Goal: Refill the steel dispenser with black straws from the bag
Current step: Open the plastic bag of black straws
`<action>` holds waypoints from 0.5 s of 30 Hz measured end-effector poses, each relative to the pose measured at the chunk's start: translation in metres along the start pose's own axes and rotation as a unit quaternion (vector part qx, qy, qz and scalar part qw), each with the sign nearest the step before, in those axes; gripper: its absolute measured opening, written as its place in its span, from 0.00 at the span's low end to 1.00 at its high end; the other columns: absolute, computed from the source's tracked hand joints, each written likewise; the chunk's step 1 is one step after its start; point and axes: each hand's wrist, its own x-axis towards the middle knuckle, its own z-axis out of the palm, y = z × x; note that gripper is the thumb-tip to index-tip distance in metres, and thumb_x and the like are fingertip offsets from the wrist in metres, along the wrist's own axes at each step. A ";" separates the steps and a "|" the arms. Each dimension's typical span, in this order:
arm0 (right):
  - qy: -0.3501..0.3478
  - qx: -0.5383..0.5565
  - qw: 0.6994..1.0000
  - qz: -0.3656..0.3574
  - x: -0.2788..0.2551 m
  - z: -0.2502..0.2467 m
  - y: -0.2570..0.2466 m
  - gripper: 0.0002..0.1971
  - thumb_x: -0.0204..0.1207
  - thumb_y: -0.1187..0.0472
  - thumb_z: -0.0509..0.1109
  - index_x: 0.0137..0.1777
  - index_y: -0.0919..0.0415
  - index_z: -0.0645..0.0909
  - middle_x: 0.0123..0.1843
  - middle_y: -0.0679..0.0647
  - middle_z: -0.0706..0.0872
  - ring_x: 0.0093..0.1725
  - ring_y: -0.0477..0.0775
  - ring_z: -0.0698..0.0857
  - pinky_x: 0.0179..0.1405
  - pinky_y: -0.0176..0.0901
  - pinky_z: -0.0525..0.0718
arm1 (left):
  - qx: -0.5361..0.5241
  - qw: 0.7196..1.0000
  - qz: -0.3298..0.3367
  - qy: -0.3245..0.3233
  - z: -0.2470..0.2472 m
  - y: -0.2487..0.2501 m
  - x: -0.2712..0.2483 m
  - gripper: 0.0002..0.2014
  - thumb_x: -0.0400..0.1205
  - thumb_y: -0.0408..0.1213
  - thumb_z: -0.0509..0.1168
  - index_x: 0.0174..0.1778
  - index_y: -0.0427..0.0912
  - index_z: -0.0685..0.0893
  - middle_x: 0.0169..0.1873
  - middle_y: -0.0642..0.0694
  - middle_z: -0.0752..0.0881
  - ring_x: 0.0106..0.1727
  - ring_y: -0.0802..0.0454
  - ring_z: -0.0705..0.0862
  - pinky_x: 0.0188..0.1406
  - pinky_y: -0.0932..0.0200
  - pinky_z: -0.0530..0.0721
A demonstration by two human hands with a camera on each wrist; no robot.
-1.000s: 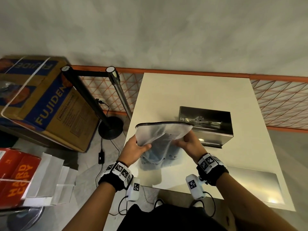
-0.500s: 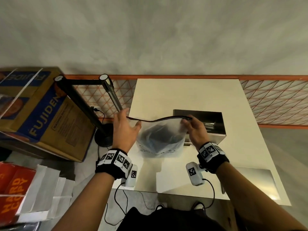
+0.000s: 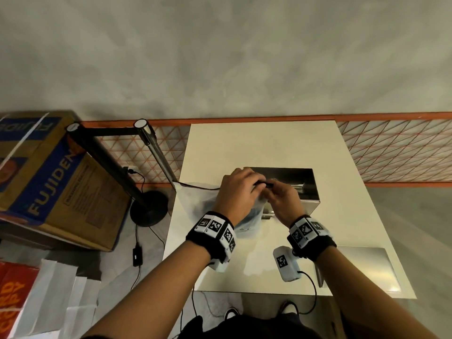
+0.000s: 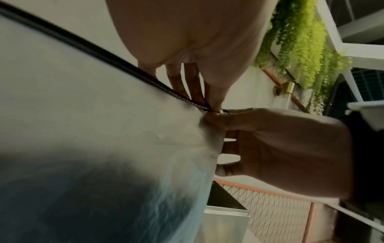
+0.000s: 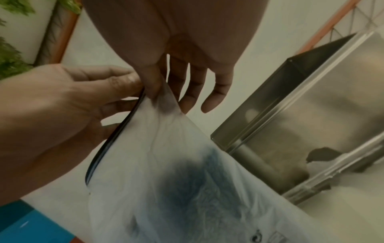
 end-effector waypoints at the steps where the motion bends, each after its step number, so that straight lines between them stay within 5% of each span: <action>1: 0.004 -0.019 1.000 -0.003 -0.001 -0.003 0.000 0.10 0.81 0.64 0.69 0.58 0.54 0.87 0.44 0.46 0.90 0.42 0.35 0.87 0.45 0.29 0.80 | -0.020 1.000 0.000 -0.004 0.002 -0.001 0.001 0.06 0.84 0.42 0.69 0.55 0.49 0.89 0.50 0.53 0.87 0.53 0.50 0.82 0.53 0.43 0.83; 4: 0.003 -0.088 0.995 -0.043 -0.003 -0.010 -0.001 0.08 0.82 0.62 0.68 0.57 0.55 0.86 0.38 0.43 0.88 0.38 0.38 0.86 0.38 0.25 0.77 | -0.052 0.998 0.008 -0.019 0.002 -0.004 0.004 0.03 0.84 0.37 0.70 0.52 0.46 0.87 0.48 0.52 0.85 0.50 0.52 0.82 0.52 0.47 0.83; 10: 0.050 -0.143 0.981 -0.118 0.002 -0.015 -0.007 0.07 0.83 0.62 0.67 0.46 0.58 0.85 0.33 0.47 0.83 0.32 0.49 0.79 0.34 0.44 0.78 | -0.041 0.999 0.009 -0.033 -0.002 -0.007 0.011 0.02 0.85 0.34 0.68 0.51 0.43 0.86 0.47 0.51 0.86 0.49 0.51 0.81 0.51 0.50 0.81; 15: 0.074 -0.199 0.965 -0.155 0.009 -0.012 -0.006 0.09 0.81 0.58 0.63 0.42 0.56 0.82 0.34 0.47 0.83 0.31 0.51 0.78 0.27 0.50 0.78 | -0.031 0.999 -0.014 -0.024 -0.003 -0.006 0.013 0.02 0.86 0.35 0.68 0.51 0.43 0.85 0.47 0.51 0.86 0.48 0.51 0.81 0.49 0.53 0.80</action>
